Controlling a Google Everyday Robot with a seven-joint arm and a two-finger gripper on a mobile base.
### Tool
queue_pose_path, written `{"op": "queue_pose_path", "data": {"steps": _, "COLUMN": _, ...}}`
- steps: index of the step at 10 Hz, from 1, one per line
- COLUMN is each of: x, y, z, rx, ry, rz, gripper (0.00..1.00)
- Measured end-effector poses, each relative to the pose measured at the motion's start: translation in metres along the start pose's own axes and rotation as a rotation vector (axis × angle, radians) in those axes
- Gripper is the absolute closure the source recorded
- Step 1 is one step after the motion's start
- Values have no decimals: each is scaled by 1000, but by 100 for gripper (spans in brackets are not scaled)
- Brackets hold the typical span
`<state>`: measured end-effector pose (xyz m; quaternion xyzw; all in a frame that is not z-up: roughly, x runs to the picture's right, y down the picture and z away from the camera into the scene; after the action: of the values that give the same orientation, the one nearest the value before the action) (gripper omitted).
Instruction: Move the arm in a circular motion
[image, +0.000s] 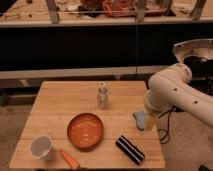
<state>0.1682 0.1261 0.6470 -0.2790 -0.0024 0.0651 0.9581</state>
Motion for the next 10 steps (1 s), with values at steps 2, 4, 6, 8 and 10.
{"op": "queue_pose_path", "data": {"steps": 2, "x": -49, "y": 13, "z": 4, "rx": -13, "ry": -3, "rz": -49, "gripper": 20}}
{"op": "queue_pose_path", "data": {"steps": 4, "x": -105, "y": 22, "z": 6, "rx": -27, "ry": -11, "rz": -140, "gripper": 20}}
{"op": "queue_pose_path", "data": {"steps": 6, "x": -143, "y": 24, "z": 7, "rx": -35, "ry": -11, "rz": -215, "gripper": 20}}
{"op": "queue_pose_path", "data": {"steps": 8, "x": -202, "y": 7, "z": 11, "rx": -37, "ry": -24, "rz": -328, "gripper": 20}}
{"op": "queue_pose_path", "data": {"steps": 10, "x": -236, "y": -29, "z": 19, "rx": -29, "ry": -33, "rz": -391, "gripper": 20}}
